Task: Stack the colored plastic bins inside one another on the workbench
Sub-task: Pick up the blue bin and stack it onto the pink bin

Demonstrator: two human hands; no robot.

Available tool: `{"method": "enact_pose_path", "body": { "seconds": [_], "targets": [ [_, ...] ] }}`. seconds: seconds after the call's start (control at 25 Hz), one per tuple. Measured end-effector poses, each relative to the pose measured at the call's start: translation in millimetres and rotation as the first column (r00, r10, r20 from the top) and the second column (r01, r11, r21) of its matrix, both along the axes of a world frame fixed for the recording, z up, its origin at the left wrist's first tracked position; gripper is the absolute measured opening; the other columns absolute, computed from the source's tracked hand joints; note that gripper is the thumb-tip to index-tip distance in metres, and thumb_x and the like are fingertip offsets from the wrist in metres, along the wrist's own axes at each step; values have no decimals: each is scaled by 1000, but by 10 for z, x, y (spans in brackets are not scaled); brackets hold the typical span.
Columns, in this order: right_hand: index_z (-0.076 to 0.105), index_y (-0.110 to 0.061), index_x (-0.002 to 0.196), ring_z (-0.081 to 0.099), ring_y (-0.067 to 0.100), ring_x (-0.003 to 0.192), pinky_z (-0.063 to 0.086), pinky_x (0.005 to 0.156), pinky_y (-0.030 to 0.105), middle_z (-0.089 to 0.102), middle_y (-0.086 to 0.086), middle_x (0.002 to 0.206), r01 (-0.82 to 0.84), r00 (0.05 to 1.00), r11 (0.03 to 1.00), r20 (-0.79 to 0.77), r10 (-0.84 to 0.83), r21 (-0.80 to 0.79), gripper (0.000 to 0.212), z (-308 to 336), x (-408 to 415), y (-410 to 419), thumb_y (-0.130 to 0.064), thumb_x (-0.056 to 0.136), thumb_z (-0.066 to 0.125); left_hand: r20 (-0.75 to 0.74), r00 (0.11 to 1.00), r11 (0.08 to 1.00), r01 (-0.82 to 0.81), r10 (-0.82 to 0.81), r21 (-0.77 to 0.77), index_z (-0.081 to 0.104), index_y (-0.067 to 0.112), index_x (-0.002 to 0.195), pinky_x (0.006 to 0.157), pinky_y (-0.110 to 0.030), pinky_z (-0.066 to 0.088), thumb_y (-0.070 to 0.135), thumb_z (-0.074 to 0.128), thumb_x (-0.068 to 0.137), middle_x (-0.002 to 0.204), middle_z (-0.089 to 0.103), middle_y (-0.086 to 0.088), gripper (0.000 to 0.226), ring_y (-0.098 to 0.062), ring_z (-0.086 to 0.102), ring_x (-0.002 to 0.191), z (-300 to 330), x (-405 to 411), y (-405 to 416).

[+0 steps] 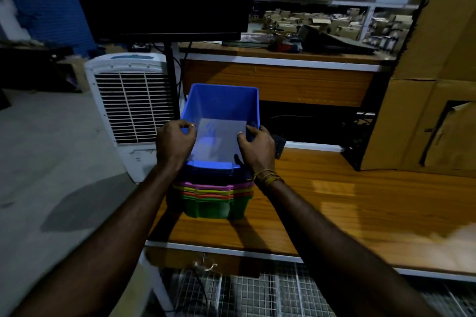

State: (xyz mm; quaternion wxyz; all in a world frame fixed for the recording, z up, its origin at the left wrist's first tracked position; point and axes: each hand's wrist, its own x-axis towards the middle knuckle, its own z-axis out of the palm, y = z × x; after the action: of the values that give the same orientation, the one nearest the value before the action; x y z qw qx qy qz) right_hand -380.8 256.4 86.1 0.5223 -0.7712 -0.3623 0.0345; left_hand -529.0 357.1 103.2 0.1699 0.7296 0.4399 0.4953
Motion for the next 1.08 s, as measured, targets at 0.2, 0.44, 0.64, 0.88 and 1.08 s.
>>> {"method": "enact_pose_path", "body": {
  "seconds": [0.2, 0.44, 0.64, 0.88, 1.08],
  "targets": [
    [61, -9, 128, 55, 33, 119, 48, 101, 44, 55, 16, 134, 0, 1000, 996, 3, 0, -84, 51, -112, 0, 115, -36, 86, 61, -59, 998, 998, -9, 5, -63, 76, 5, 92, 77, -35, 51, 22, 63, 87, 93, 75, -13, 22, -34, 69, 91, -117, 0, 146],
    [59, -10, 129, 60, 34, 112, 51, 96, 46, 59, 16, 129, -36, 999, 982, 5, 38, -185, 58, -331, 45, 276, -43, 81, 58, -157, 987, 992, 2, -22, -127, 74, 4, 89, 68, -32, 51, 21, 60, 89, 84, 74, -14, 22, -32, 69, 78, -368, 21, 232],
    [63, -15, 124, 63, 32, 107, 54, 91, 42, 64, 12, 121, -11, 1000, 961, 5, 13, -276, 64, -588, 127, 377, -52, 75, 48, -222, 974, 984, -5, -36, -179, 75, 5, 95, 69, -31, 47, 22, 61, 89, 91, 74, -13, 23, -34, 68, 84, -480, 80, 254],
    [52, -14, 137, 52, 37, 116, 48, 99, 44, 49, 17, 132, -45, 993, 921, 86, 84, -387, 61, -715, 148, 341, -45, 85, 58, -336, 942, 985, -58, 0, -164, 75, 9, 95, 64, -34, 46, 25, 62, 86, 91, 72, -21, 23, -39, 66, 84, -657, 153, 202],
    [38, -21, 146, 38, 37, 130, 44, 104, 44, 35, 17, 146, -36, 976, 899, 179, 127, -437, 68, -893, 149, 371, -54, 88, 53, -290, 957, 988, -50, 4, -149, 73, 7, 105, 74, -37, 53, 27, 64, 85, 101, 73, -18, 30, -35, 68, 89, -788, 125, 230]
  ]
}}
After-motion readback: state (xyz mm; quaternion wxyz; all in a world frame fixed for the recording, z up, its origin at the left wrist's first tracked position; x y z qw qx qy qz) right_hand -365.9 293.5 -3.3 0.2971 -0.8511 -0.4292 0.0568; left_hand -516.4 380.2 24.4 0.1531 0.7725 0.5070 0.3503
